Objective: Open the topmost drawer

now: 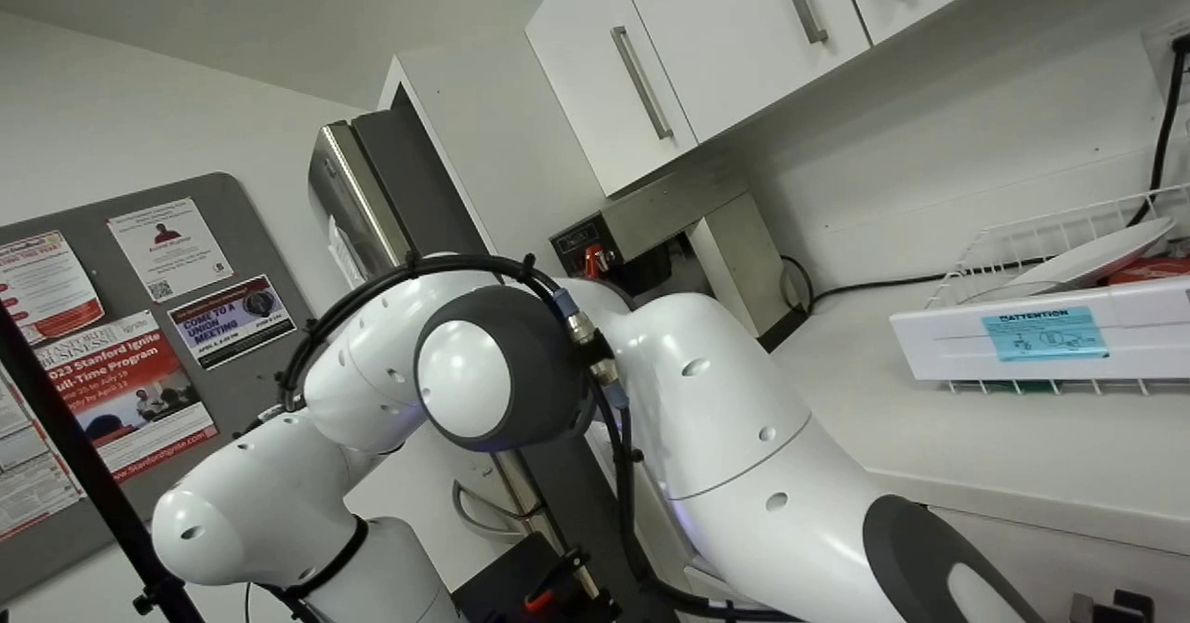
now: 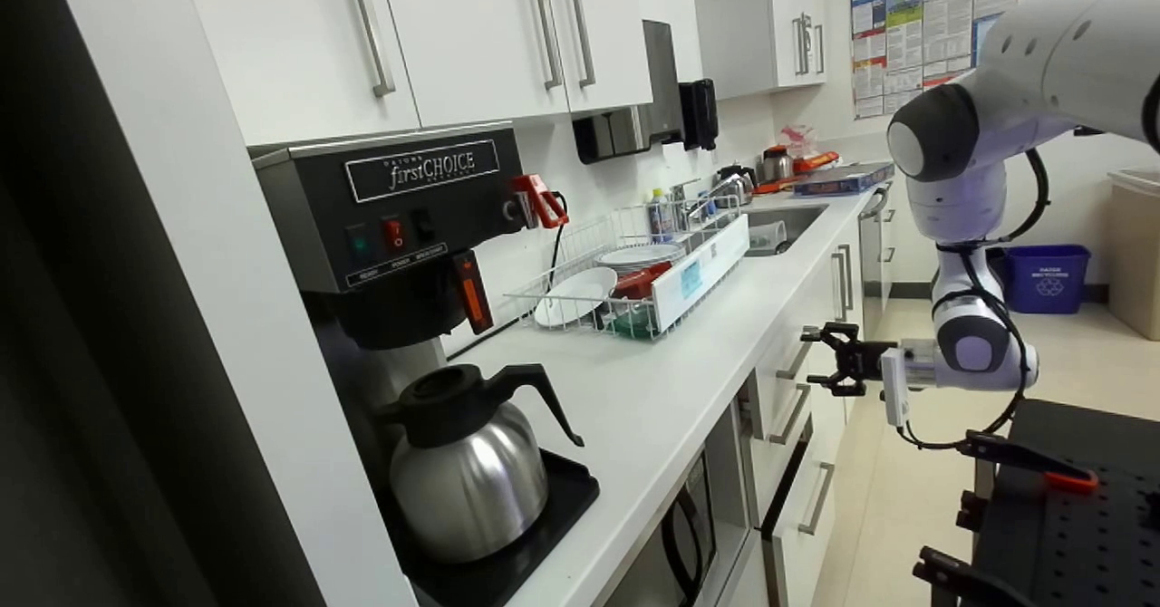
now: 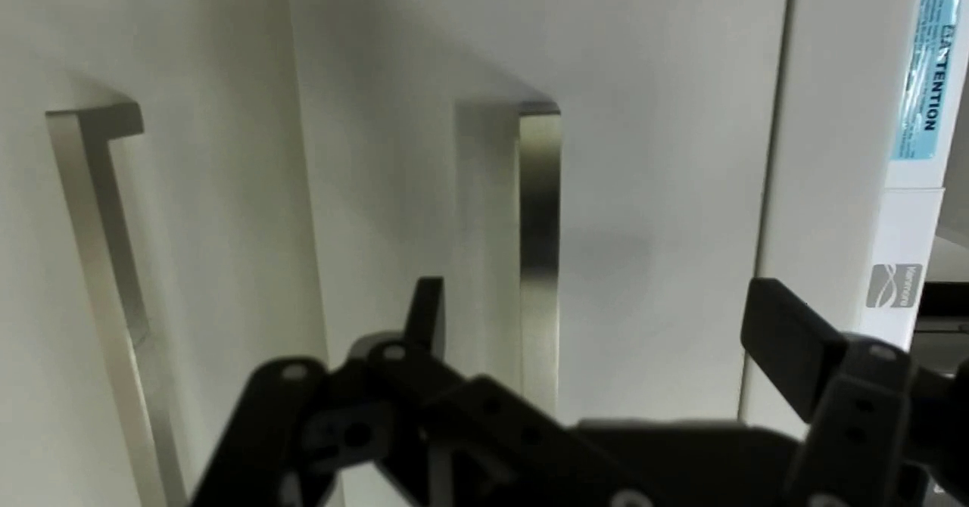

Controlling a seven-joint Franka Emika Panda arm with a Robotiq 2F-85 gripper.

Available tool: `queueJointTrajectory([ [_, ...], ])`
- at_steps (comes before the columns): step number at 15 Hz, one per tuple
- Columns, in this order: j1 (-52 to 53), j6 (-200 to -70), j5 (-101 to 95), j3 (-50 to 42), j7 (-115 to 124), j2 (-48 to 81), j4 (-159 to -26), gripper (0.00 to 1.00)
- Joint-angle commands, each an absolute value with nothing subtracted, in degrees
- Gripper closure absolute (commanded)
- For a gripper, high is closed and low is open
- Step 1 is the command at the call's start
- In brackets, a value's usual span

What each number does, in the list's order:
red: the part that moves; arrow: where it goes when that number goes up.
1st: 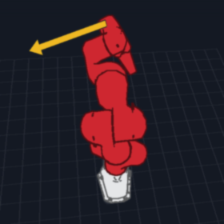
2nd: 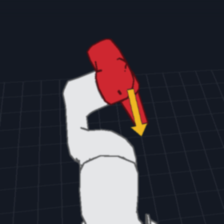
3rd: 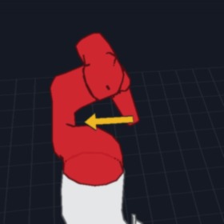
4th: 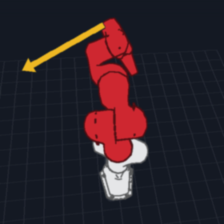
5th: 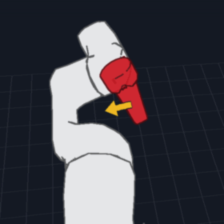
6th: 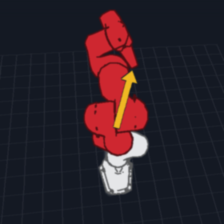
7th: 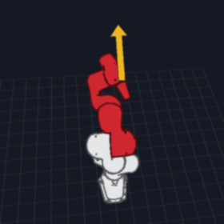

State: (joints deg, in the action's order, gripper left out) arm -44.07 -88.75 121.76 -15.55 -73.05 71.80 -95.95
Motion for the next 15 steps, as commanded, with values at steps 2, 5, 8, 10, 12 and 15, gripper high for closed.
queueJointTrajectory([
  [2,-41.02,-90.62,126.11,-16.11,-73.89,71.43,-97.14,0.0],
  [5,-39.97,-90.56,127.73,-16.44,-73.75,71.74,-96.9,0.26],
  [8,-39.52,-90.27,128.61,-16.72,-73.26,72.21,-96.56,0.51],
  [10,-39.32,-90.15,129.25,-16.92,-73.1,72.53,-96.49,0.66],
  [12,-39.28,-90.08,129.53,-16.99,-73.01,72.8,-96.47,0.81],
  [15,-39.2,-90.19,129.84,-17.1,-72.87,73.39,-96.39,0.99],
])
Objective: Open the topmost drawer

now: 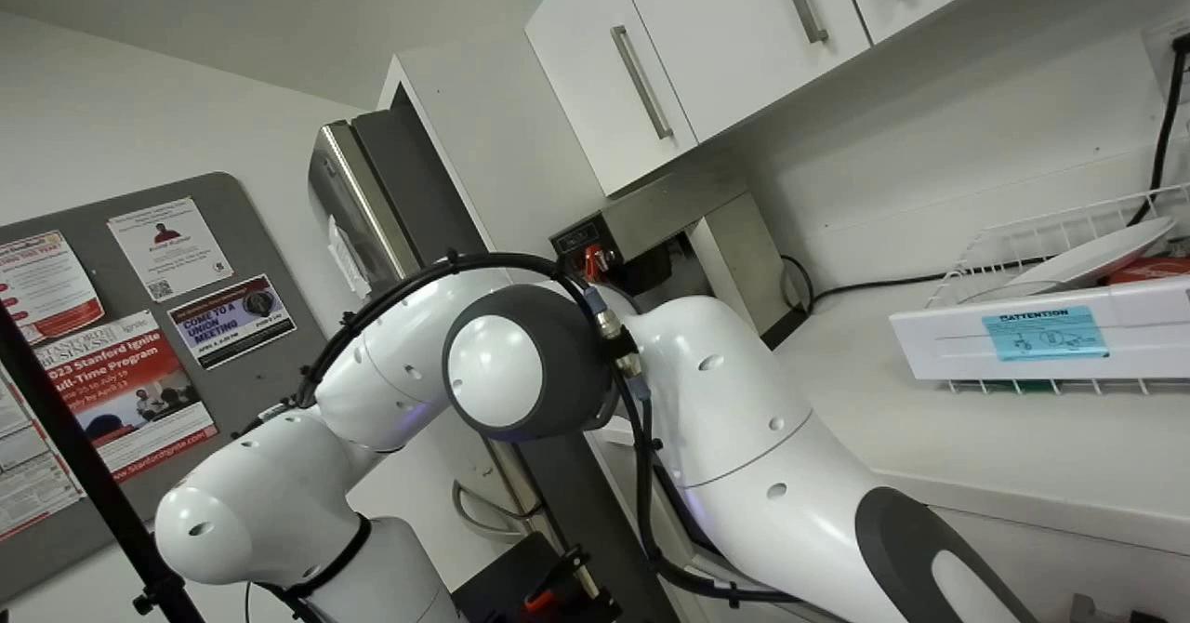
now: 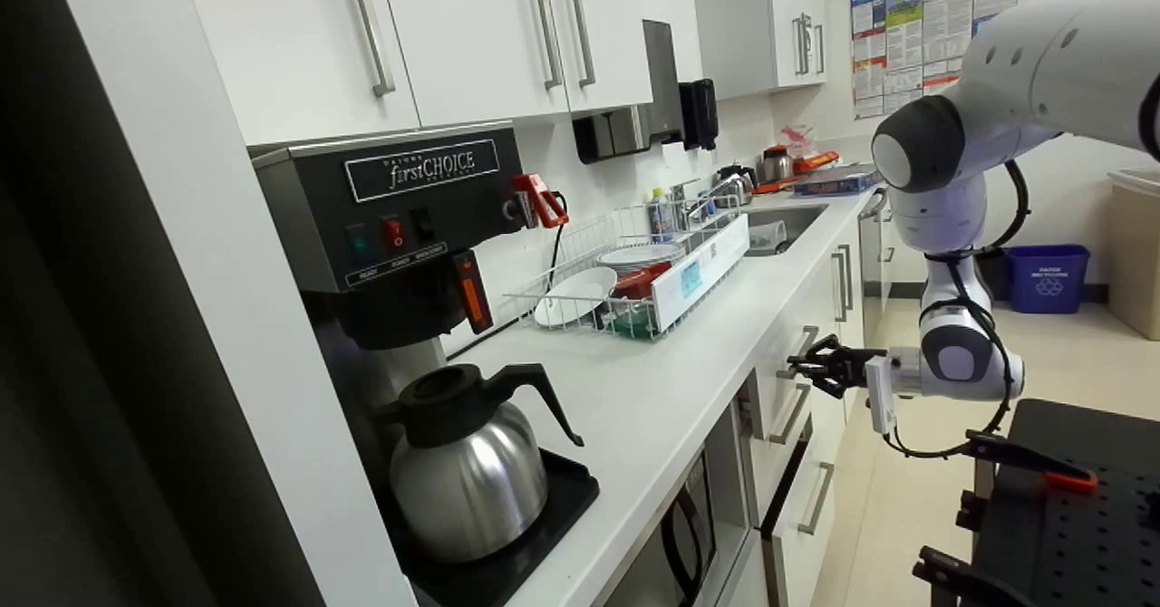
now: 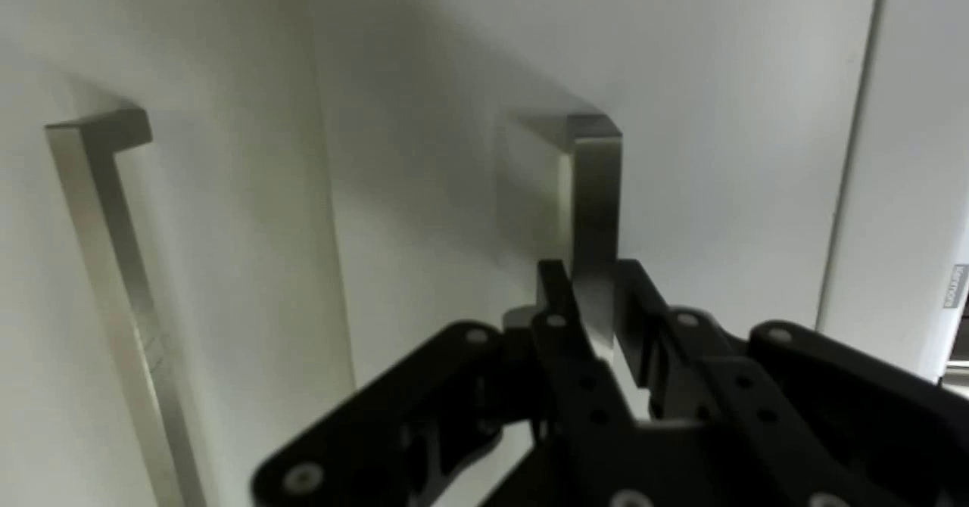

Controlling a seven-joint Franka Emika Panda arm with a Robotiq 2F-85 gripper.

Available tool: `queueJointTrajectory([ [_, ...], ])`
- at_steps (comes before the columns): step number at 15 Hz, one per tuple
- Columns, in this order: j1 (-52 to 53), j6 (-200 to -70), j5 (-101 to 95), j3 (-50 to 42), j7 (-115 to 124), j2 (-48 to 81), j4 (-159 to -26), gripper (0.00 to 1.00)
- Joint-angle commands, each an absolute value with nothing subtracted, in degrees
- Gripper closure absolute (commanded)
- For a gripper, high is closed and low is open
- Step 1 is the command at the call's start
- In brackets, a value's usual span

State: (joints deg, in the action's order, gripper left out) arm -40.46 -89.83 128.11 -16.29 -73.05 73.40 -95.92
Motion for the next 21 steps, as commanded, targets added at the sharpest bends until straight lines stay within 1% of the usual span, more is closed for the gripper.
queueJointTrajectory([
  [1,-39.19,-90.04,130.04,-17.13,-73.15,73.57,-96.33,1.0],
  [2,-39.17,-90.1,130.04,-17.19,-73.6,73.66,-96.23,0.96],
  [8,-40.37,-89.04,129.01,-18.32,-73.16,75.15,-95.65,0.96],
  [21,-45.6,-80.14,124.66,-23.29,-72.29,81.64,-92.11,0.96],
])
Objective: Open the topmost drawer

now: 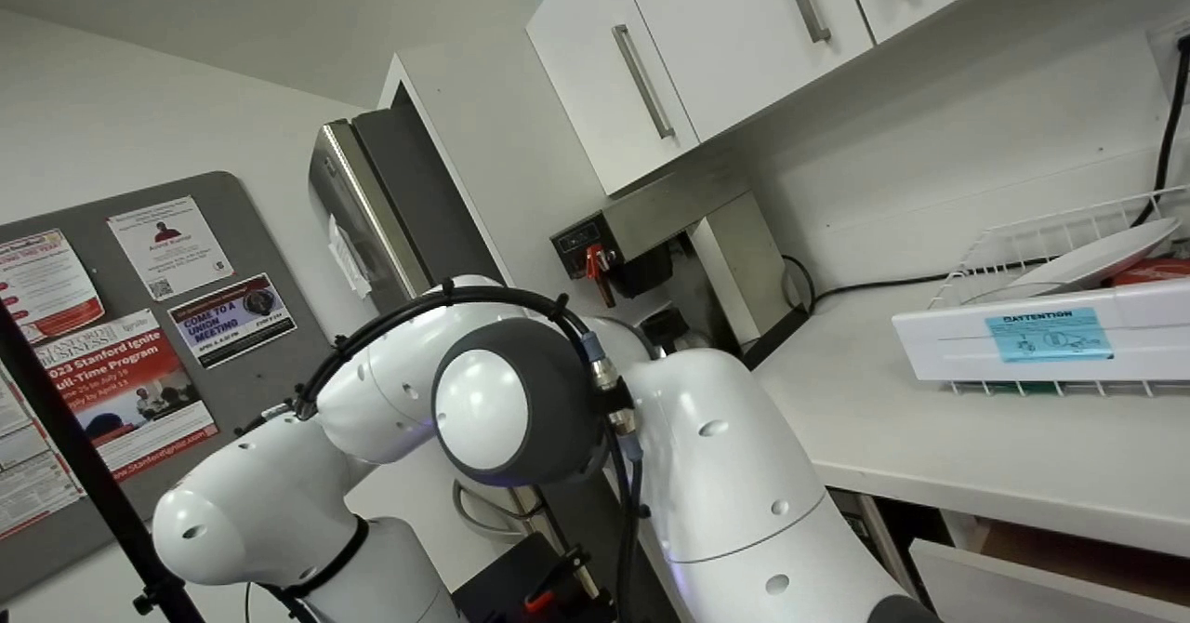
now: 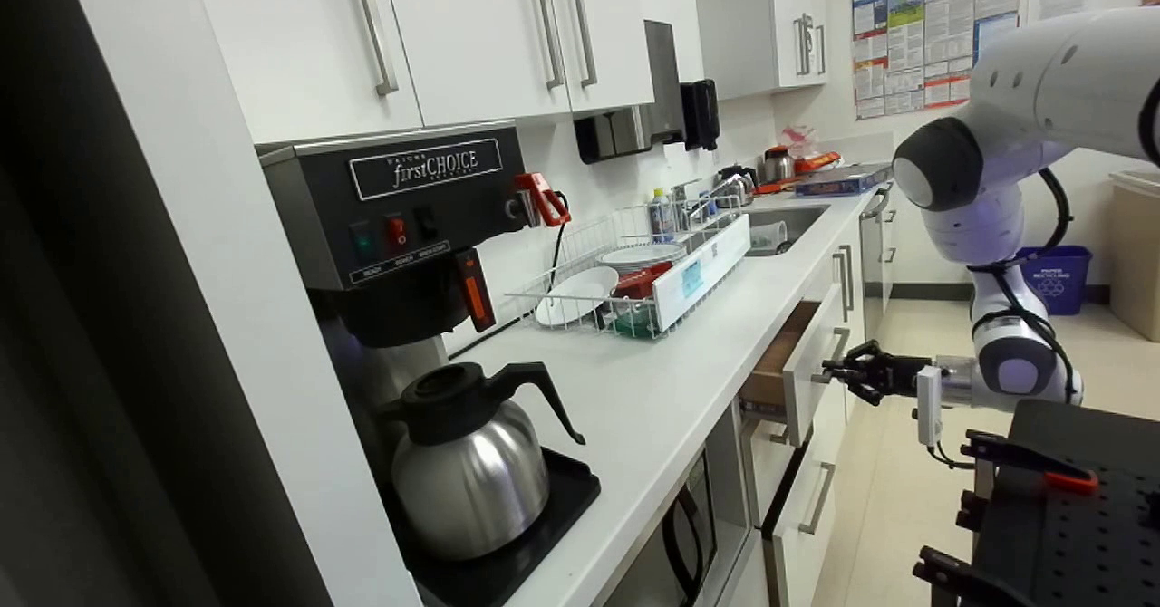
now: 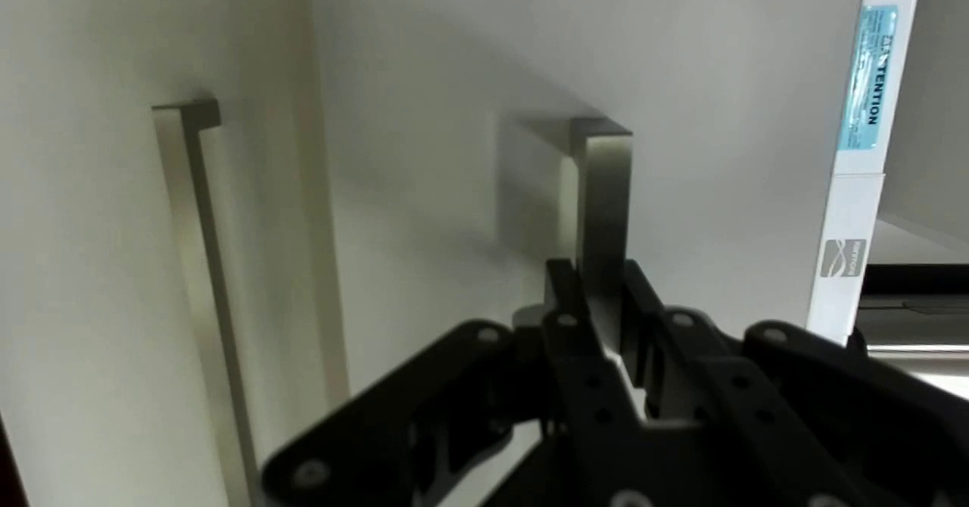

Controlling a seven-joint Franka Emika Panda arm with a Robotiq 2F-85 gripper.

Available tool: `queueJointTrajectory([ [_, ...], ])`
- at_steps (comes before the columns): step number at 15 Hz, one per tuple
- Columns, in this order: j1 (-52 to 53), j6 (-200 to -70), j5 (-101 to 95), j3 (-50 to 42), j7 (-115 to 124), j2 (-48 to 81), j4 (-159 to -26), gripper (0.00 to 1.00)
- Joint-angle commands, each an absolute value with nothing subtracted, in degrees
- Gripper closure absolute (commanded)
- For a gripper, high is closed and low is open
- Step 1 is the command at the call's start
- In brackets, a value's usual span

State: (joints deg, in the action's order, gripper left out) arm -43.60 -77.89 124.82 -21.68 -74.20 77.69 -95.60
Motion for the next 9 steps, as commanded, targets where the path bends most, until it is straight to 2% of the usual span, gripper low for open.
queueJointTrajectory([
  [1,-46.24,-79.48,124.08,-23.59,-72.27,82.02,-91.97,0.96],
  [9,-52.5,-75.28,119.9,-25.81,-73.4,85.45,-90.19,0.96],
])
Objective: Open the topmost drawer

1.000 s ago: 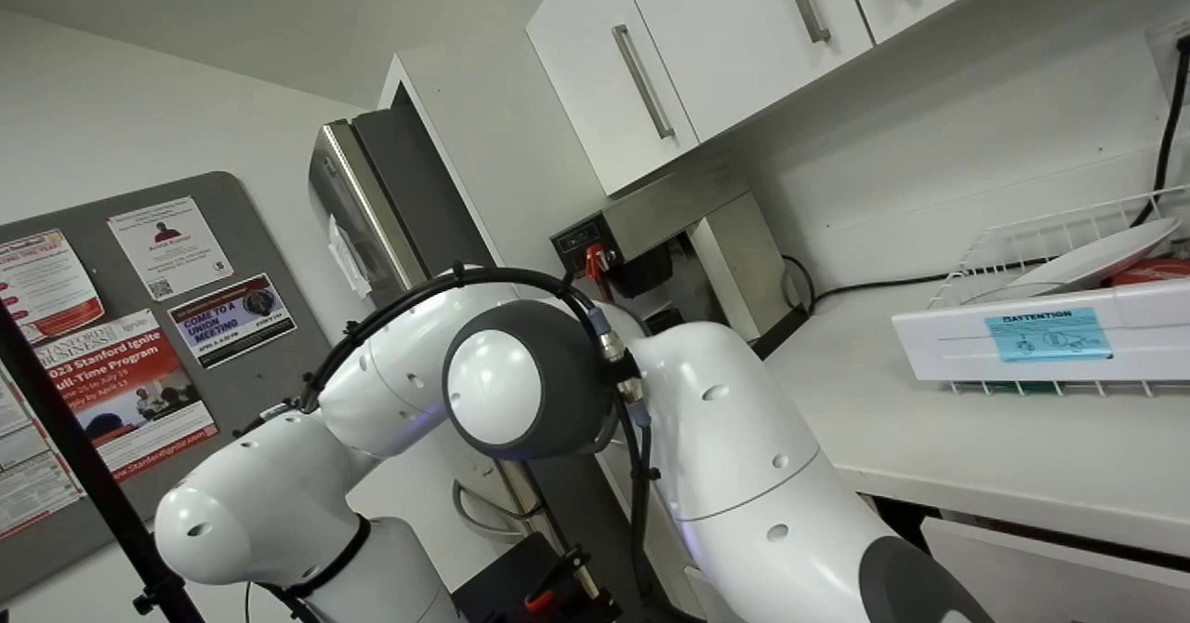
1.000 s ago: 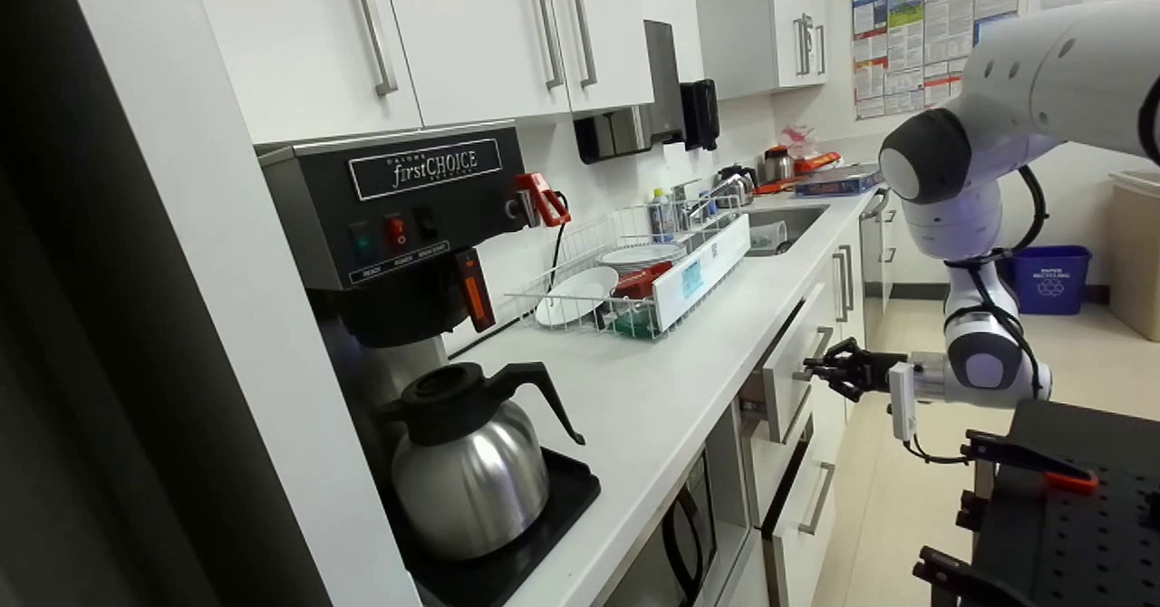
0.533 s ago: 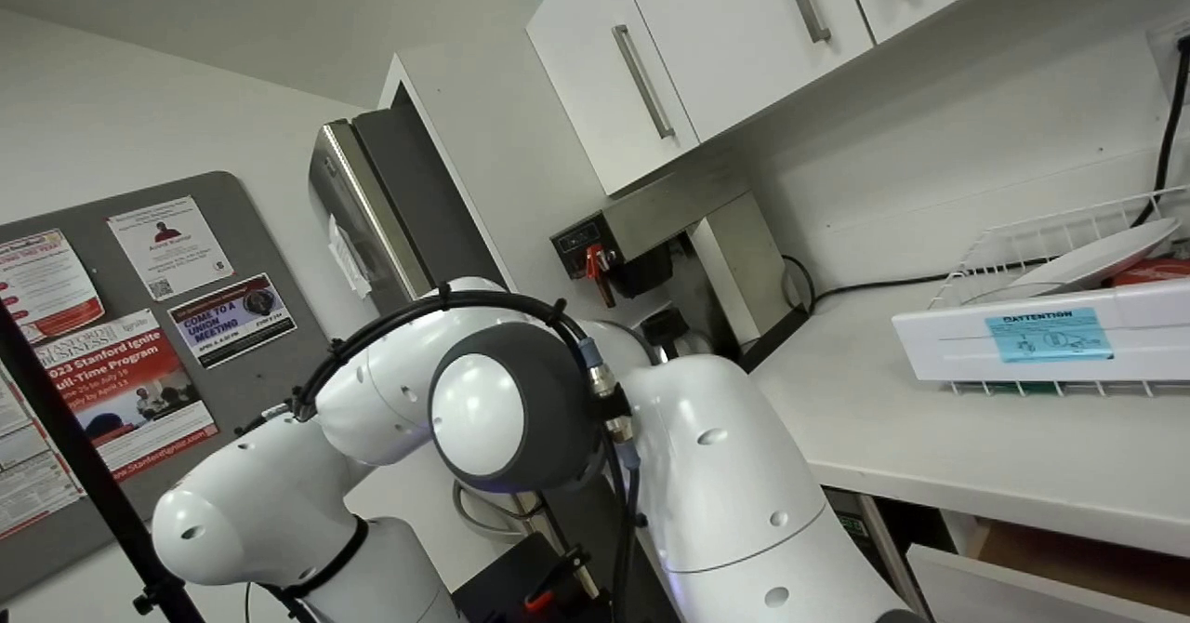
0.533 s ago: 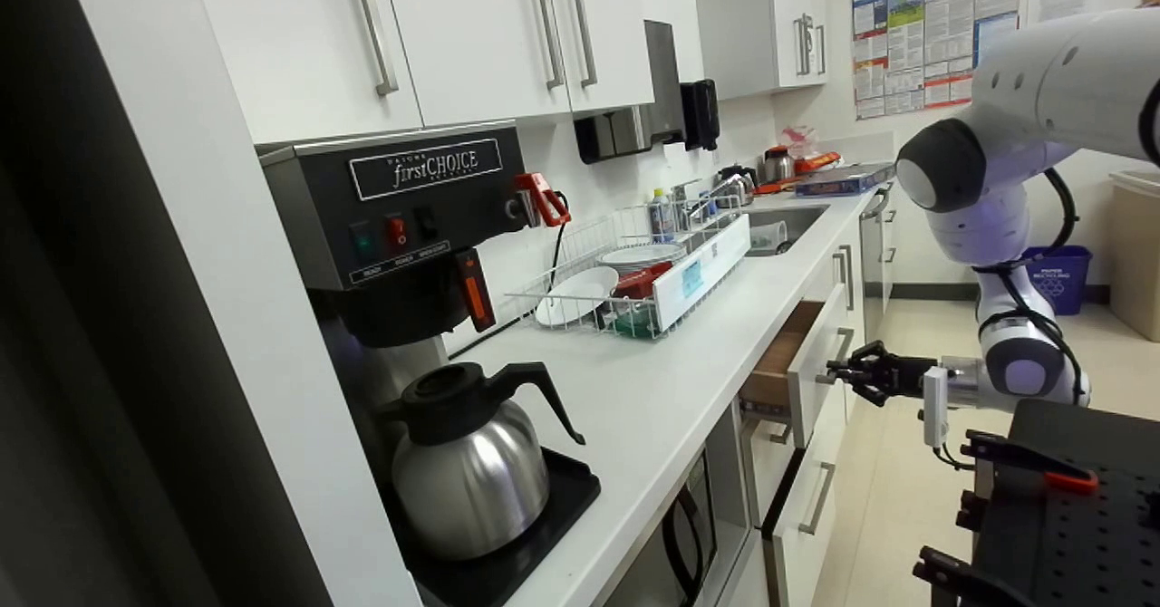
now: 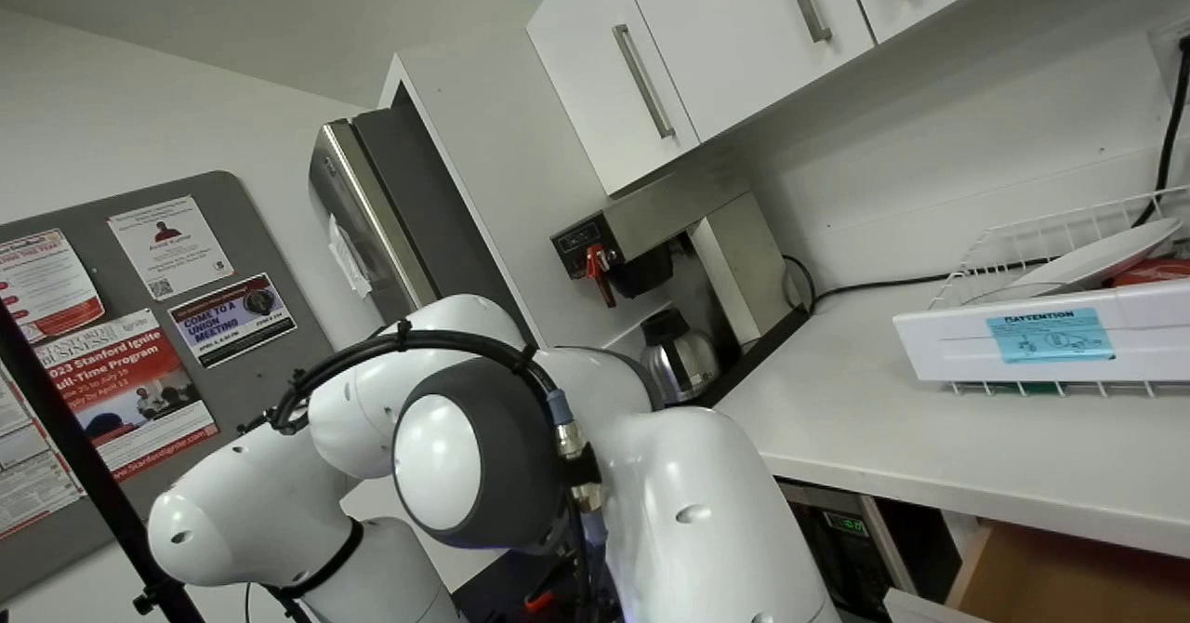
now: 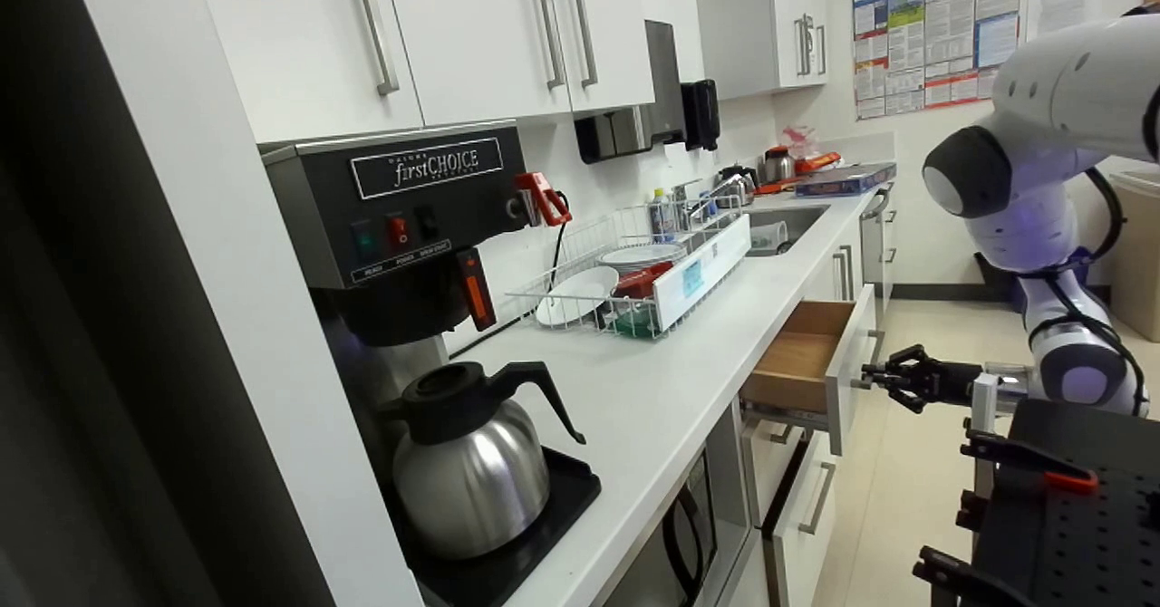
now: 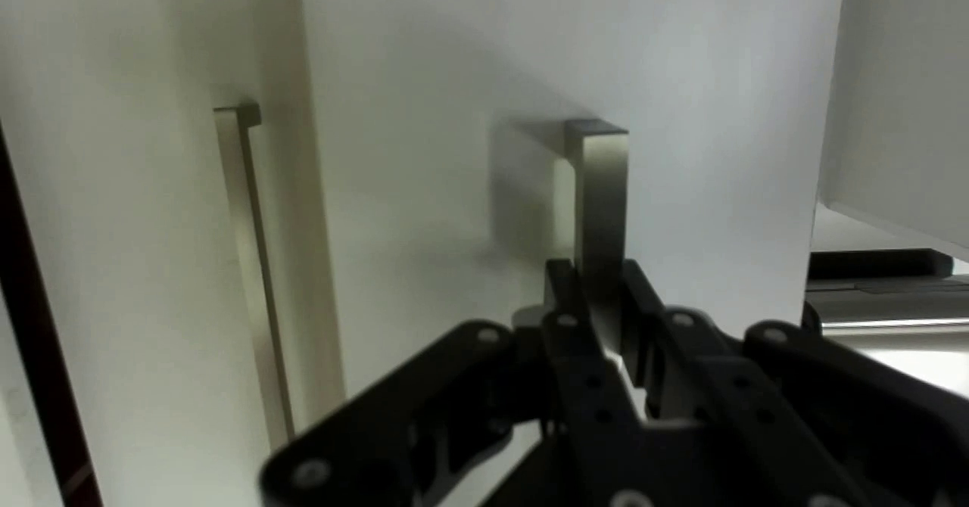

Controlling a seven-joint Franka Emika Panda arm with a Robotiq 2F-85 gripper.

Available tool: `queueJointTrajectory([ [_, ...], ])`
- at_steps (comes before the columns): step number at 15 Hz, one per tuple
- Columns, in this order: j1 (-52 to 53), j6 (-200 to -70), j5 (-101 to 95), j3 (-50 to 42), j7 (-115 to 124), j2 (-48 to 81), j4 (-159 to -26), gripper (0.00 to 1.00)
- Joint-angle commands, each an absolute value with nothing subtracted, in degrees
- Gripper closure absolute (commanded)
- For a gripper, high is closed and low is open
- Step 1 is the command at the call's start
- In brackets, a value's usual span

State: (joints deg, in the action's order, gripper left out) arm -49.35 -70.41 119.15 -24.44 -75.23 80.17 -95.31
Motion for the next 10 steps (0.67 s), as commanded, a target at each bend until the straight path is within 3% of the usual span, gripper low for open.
queueJointTrajectory([
  [1,-53.34,-74.82,119.34,-26.09,-73.62,85.82,-89.97,0.96],
  [10,-60.84,-72.28,113.0,-27.3,-75.63,87.7,-87.8,0.96],
])
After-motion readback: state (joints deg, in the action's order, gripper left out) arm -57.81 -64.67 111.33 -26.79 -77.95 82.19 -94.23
